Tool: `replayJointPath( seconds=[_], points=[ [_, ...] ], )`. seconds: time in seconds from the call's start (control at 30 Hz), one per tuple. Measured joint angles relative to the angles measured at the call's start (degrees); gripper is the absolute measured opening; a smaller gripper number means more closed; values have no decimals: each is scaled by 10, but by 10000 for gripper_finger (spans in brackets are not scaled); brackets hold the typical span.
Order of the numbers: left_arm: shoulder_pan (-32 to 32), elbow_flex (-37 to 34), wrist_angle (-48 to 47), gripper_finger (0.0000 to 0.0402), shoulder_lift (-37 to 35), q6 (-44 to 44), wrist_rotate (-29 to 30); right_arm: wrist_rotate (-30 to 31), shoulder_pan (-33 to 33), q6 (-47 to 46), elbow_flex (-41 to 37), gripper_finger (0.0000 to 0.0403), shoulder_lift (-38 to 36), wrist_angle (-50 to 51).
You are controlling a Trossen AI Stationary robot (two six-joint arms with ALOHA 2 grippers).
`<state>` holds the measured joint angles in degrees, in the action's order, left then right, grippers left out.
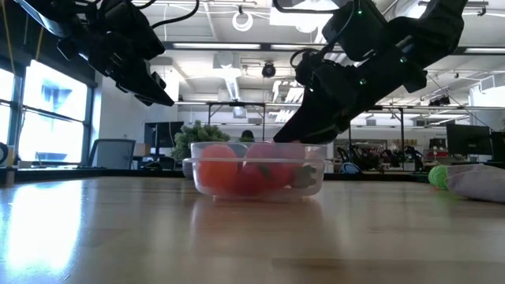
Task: Pick and placing Produce into tupperware
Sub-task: Put the cabbage into the transparent container
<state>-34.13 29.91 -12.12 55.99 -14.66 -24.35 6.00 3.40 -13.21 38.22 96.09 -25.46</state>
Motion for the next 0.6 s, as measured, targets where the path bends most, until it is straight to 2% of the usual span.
replayJointPath(
  seconds=[0.6],
  points=[
    [0, 0, 0, 51, 0, 0, 0, -3, 0, -9, 0, 257, -1, -1]
  ],
)
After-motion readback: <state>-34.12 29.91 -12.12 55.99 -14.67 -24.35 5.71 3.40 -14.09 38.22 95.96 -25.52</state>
